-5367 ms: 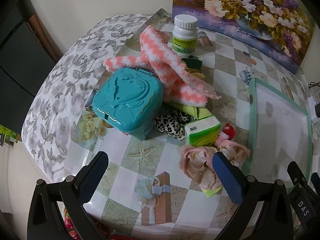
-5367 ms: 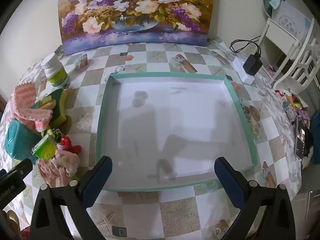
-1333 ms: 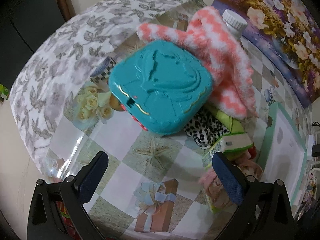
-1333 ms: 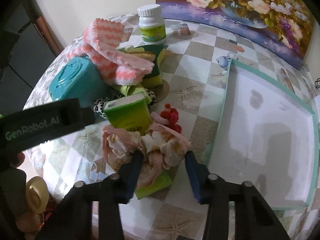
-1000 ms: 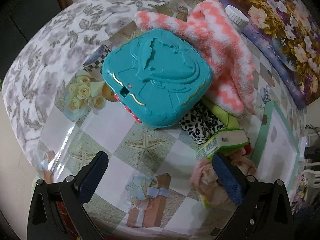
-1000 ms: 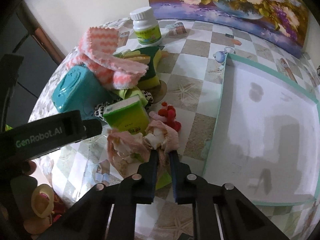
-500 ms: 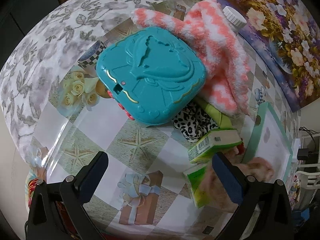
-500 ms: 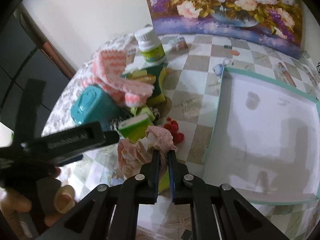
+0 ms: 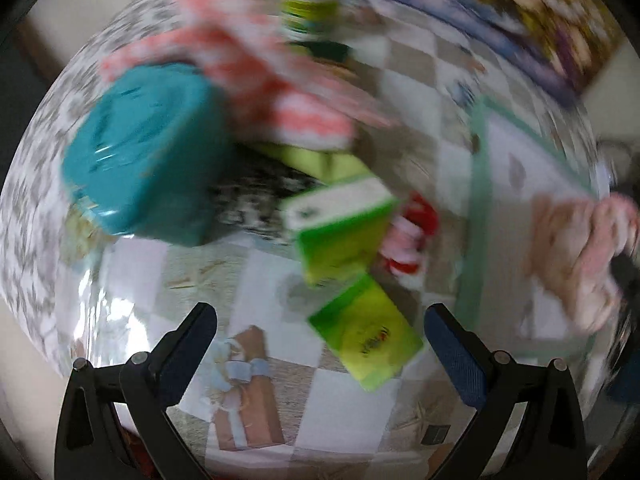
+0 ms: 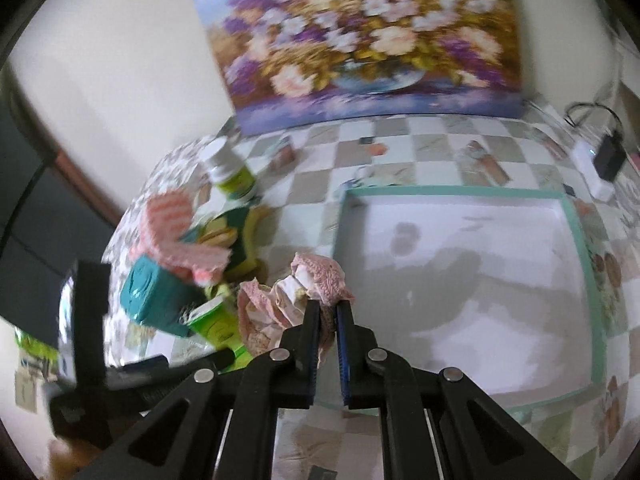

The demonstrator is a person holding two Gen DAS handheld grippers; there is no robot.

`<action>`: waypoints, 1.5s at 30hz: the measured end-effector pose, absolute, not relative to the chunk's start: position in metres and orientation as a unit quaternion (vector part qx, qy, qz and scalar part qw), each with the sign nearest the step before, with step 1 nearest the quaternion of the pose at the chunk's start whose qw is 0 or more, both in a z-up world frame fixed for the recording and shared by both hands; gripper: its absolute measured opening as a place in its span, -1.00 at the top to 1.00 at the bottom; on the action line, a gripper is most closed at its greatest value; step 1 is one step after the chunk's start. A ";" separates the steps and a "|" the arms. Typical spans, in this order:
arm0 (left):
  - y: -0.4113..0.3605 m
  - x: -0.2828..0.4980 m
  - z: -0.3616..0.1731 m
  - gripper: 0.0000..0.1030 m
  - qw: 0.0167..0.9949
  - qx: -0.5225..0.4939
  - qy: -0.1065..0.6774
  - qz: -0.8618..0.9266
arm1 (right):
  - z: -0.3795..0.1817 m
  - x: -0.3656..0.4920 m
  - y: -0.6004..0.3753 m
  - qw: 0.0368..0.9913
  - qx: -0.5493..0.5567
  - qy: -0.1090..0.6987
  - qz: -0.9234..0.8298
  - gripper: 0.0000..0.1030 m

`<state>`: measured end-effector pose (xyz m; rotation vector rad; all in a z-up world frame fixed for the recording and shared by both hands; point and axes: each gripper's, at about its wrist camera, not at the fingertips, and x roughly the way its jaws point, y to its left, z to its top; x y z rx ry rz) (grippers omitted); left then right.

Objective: Organize soft objects
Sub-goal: 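Grasp the yellow-green tissue packet with the left gripper while the right lifts the cloth, then carry both items into the white tray and open both grippers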

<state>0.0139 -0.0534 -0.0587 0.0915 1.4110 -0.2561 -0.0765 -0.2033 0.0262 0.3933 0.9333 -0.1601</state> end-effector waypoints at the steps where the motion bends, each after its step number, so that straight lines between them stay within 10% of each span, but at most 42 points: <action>1: -0.060 0.015 -0.061 -1.00 0.750 0.056 0.647 -0.122 | 0.027 -0.079 -0.208 0.871 0.193 0.445 -0.081 0.83; 9: -0.105 0.011 -0.084 -0.98 0.736 0.154 0.645 -0.137 | 0.027 -0.091 -0.241 0.862 0.240 0.433 -0.109 0.83; 16: -0.116 0.015 -0.093 -0.51 0.723 0.146 0.658 -0.150 | 0.027 -0.095 -0.249 0.861 0.254 0.426 -0.112 0.83; 45: -0.133 -0.047 0.016 -0.51 0.825 0.130 0.483 -0.264 | 0.006 -0.138 -0.327 0.799 0.286 0.432 -0.306 0.83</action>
